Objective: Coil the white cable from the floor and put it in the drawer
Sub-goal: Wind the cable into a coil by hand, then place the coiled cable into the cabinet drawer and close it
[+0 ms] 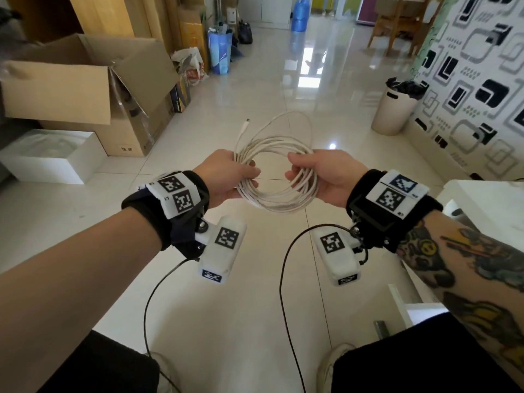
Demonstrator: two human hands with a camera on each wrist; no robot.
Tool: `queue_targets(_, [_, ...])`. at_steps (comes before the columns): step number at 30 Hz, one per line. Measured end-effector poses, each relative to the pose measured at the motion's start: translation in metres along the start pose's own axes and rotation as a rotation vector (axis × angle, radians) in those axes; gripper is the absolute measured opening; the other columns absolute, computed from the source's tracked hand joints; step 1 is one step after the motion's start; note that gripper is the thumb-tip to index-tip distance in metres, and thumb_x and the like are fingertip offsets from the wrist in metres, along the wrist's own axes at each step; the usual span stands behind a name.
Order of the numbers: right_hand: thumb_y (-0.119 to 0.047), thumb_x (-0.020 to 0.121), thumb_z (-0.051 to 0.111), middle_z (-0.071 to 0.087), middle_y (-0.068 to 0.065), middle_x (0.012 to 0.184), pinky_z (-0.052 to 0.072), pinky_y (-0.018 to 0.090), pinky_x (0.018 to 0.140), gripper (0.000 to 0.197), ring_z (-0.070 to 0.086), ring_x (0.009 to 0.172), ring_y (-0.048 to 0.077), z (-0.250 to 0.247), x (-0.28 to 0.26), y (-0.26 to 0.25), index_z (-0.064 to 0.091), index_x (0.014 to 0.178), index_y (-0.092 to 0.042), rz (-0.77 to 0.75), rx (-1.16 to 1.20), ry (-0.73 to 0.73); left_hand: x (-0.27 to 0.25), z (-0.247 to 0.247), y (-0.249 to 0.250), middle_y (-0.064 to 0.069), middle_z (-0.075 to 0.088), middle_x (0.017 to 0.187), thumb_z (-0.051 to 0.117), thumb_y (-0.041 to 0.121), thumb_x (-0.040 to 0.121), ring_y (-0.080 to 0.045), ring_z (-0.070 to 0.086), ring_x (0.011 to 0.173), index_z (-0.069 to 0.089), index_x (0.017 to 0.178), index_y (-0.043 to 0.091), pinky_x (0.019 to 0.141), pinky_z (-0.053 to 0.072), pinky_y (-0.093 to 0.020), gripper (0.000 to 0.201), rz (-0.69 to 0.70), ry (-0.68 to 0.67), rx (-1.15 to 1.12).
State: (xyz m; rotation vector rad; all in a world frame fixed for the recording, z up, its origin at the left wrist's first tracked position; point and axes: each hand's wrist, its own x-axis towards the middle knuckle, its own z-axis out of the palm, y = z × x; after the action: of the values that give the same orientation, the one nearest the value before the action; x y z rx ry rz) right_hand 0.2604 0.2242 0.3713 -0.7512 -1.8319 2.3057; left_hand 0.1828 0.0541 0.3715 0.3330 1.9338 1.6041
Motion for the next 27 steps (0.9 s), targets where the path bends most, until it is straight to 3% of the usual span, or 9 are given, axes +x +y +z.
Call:
queue_targets(3, [-0.007, 0.085, 0.068, 0.060, 0.007, 0.065, 0.052, 0.025, 0.049, 0.011, 0.063, 0.053, 0.015, -0.012, -0.010, -0.018, 0.060, 0.092, -0.003, -0.040, -0.048, 0.001, -0.002, 0.013, 0.013, -0.007, 0.056, 0.076, 0.054, 0.004, 0.094, -0.018, 0.061, 0.063, 0.055, 0.092, 0.008, 0.060, 0.061, -0.026, 0.005, 0.035, -0.029, 0.055])
queue_targets(6, [-0.008, 0.085, 0.067, 0.063, 0.007, 0.061, 0.052, 0.026, 0.050, 0.008, 0.062, 0.052, 0.017, -0.032, -0.024, -0.036, 0.061, 0.086, -0.004, -0.047, -0.058, 0.007, -0.001, 0.033, 0.035, -0.007, 0.059, 0.081, 0.052, 0.009, 0.096, -0.021, 0.062, 0.065, 0.055, 0.096, 0.007, 0.063, 0.062, -0.035, 0.003, 0.030, -0.062, 0.161])
queue_targets(10, [-0.010, 0.087, 0.064, 0.061, 0.008, 0.065, 0.052, 0.025, 0.048, 0.007, 0.061, 0.048, 0.016, -0.081, -0.049, -0.054, 0.060, 0.085, -0.005, -0.050, -0.019, 0.069, -0.001, 0.079, 0.067, -0.007, 0.063, 0.079, 0.056, 0.013, 0.095, -0.021, 0.064, 0.062, 0.056, 0.106, 0.002, 0.061, 0.063, -0.038, 0.015, 0.056, -0.161, 0.260])
queue_targets(17, [-0.010, 0.093, 0.055, 0.058, 0.002, 0.048, 0.051, 0.019, 0.047, 0.015, 0.058, 0.042, 0.009, -0.168, -0.108, -0.062, 0.056, 0.078, -0.008, -0.053, 0.190, 0.222, -0.015, 0.180, 0.111, -0.008, 0.063, 0.079, 0.064, 0.009, 0.090, -0.022, 0.064, 0.062, 0.054, 0.121, -0.008, 0.066, 0.062, -0.044, 0.036, 0.137, -0.290, 0.371])
queue_targets(21, [-0.007, 0.093, 0.055, 0.057, 0.003, 0.053, 0.052, 0.022, 0.049, 0.011, 0.058, 0.045, 0.011, -0.212, -0.153, -0.055, 0.057, 0.082, -0.006, -0.110, 0.304, 0.331, -0.032, 0.237, 0.125, -0.012, 0.063, 0.080, 0.066, 0.008, 0.088, -0.022, 0.065, 0.061, 0.055, 0.113, -0.004, 0.059, 0.062, -0.041, 0.030, 0.185, -0.375, 0.455])
queue_targets(25, [-0.009, 0.095, 0.051, 0.058, 0.004, 0.051, 0.049, 0.021, 0.048, 0.019, 0.058, 0.042, 0.013, -0.252, -0.200, -0.024, 0.056, 0.077, -0.005, -0.136, 0.412, 0.452, -0.053, 0.296, 0.118, -0.011, 0.064, 0.076, 0.065, 0.009, 0.089, -0.021, 0.065, 0.060, 0.059, 0.102, -0.001, 0.062, 0.062, -0.040, 0.018, 0.188, -0.503, 0.573])
queue_targets(27, [-0.010, 0.093, 0.053, 0.057, 0.007, 0.059, 0.051, 0.025, 0.053, 0.013, 0.059, 0.047, 0.016, -0.266, -0.221, 0.005, 0.058, 0.082, -0.005, -0.141, 0.478, 0.519, -0.061, 0.322, 0.103, -0.010, 0.063, 0.075, 0.063, 0.008, 0.091, -0.018, 0.064, 0.056, 0.060, 0.090, 0.002, 0.062, 0.062, -0.038, 0.007, 0.164, -0.596, 0.639])
